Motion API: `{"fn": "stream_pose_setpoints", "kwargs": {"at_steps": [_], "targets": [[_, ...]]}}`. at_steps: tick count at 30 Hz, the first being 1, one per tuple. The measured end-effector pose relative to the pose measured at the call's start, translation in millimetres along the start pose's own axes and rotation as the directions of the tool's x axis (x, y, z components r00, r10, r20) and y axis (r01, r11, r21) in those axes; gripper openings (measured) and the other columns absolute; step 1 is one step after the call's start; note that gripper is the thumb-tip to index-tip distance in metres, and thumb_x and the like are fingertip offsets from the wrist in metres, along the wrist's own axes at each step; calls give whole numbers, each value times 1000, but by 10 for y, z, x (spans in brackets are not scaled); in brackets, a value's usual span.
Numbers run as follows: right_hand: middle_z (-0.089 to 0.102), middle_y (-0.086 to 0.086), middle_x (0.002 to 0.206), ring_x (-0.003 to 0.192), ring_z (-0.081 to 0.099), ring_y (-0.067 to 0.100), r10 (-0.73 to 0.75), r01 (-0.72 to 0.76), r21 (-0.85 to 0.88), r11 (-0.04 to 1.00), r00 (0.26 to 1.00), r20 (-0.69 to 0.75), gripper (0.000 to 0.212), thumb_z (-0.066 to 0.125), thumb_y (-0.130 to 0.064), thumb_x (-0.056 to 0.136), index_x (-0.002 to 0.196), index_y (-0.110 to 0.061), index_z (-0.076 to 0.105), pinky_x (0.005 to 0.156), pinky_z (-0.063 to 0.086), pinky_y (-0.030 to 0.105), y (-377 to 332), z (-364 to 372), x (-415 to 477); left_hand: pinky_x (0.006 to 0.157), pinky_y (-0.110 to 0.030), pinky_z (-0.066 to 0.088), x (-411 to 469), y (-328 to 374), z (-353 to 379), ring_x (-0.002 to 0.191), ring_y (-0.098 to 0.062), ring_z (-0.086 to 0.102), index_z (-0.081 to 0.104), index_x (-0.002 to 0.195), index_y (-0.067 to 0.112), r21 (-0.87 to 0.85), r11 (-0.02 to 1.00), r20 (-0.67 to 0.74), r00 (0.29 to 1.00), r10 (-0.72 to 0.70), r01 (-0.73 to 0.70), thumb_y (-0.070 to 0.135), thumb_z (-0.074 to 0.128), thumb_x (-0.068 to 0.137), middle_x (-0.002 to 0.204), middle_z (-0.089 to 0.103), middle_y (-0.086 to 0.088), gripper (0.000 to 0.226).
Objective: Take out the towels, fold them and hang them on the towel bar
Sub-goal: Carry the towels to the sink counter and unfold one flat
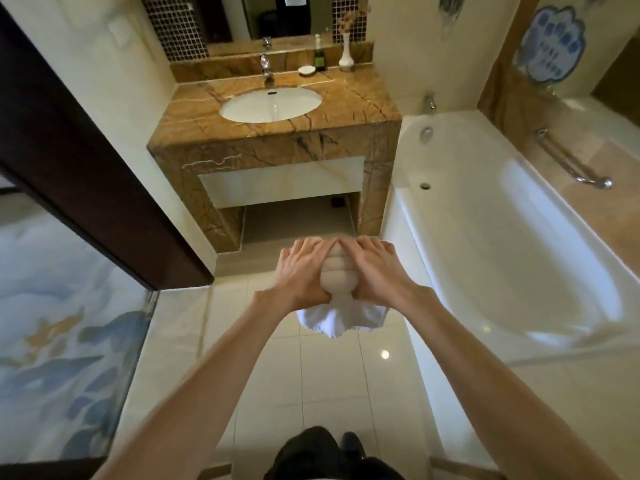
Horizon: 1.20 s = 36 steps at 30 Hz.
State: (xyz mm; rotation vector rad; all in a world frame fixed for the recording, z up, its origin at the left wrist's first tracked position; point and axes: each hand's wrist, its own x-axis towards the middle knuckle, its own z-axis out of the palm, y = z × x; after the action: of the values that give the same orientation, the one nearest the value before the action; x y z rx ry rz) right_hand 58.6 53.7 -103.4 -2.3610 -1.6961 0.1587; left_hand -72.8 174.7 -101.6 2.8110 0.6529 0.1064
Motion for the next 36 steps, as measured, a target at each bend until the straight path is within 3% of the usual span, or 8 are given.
{"fn": "stream_pose_setpoints", "kwargs": {"at_steps": [7,16,21,36], "targets": [[41,3,129,122,38,25,-98,98,-8,995,993,69,95,78,-29,62,142,-23,26,105,29,39,-34,106,806,98,-35,29,377,-578,-19,121,-21,32,27,141,31,-38,994,-14,995,-100,99,43,73,62,134,36,2,93],[42,3,130,121,41,25,-134,143,-93,985,986,95,93,75,-40,64,142,-20,28,103,32,39,-15,311,1846,97,-34,30,1057,-1335,-82,122,-21,32,24,141,32,-25,994,6,995,-103,103,48,71,63,134,35,3,92],[43,4,129,120,42,25,-146,163,-149,975,982,117,93,72,-43,68,144,-18,25,109,25,38,81,286,2255,97,-36,31,1445,-1554,-152,123,-22,32,21,143,30,3,998,27,997,-67,67,48,69,63,134,35,3,95],[48,3,122,113,46,25,-104,114,-126,985,991,86,88,68,-35,63,140,-16,31,98,30,33,1193,24,3758,94,-35,31,3389,-1783,-276,119,-21,32,22,140,34,21,999,65,997,-43,41,43,69,58,130,35,5,95]]}}
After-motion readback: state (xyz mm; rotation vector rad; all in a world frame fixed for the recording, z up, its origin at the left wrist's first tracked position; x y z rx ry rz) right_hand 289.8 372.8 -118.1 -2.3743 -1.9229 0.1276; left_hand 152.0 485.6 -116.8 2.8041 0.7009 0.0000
